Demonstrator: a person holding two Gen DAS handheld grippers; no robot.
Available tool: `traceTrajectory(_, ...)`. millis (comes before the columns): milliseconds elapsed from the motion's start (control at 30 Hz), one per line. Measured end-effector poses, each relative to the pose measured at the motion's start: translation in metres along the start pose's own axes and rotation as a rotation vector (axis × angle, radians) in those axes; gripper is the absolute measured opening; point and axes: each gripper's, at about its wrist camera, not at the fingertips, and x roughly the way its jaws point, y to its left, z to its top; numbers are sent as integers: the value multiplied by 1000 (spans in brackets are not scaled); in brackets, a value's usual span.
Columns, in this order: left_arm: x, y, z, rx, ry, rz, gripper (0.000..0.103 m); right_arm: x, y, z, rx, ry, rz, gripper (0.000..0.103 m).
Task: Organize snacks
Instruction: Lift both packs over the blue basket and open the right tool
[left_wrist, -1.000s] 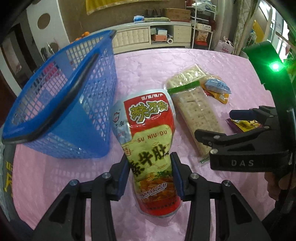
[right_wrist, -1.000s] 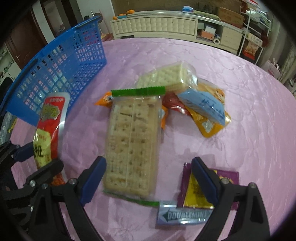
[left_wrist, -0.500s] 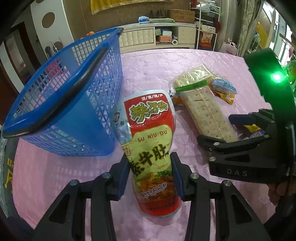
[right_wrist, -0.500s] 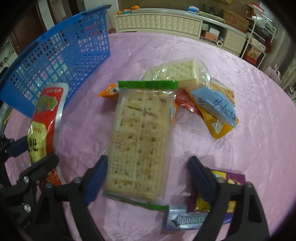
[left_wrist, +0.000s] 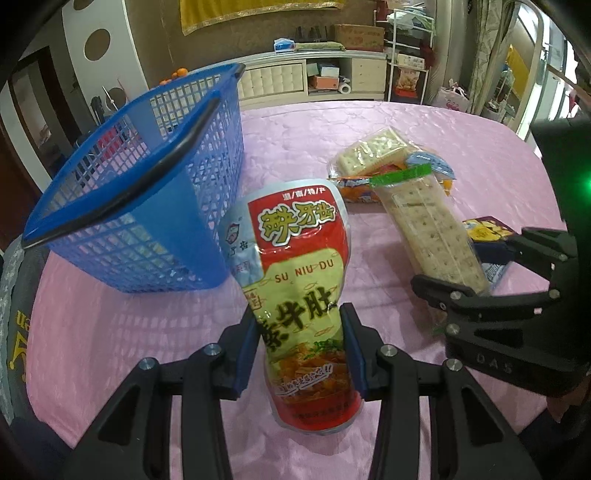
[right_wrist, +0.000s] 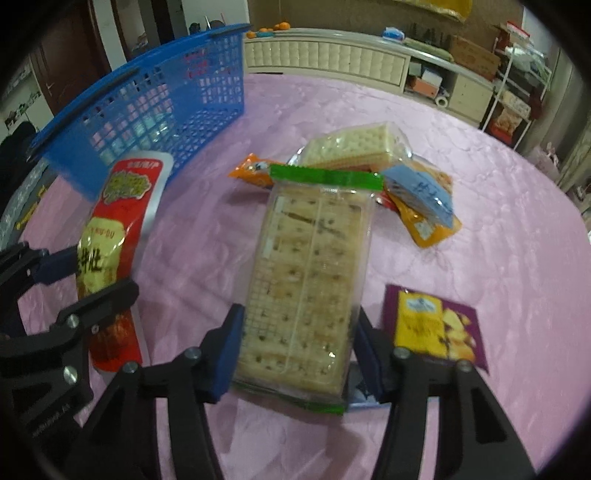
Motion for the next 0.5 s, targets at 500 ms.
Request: traceTrajectory(500,-70,9,-17,8,-90,-58,40,-92,32,-20,38,-97,-39,61)
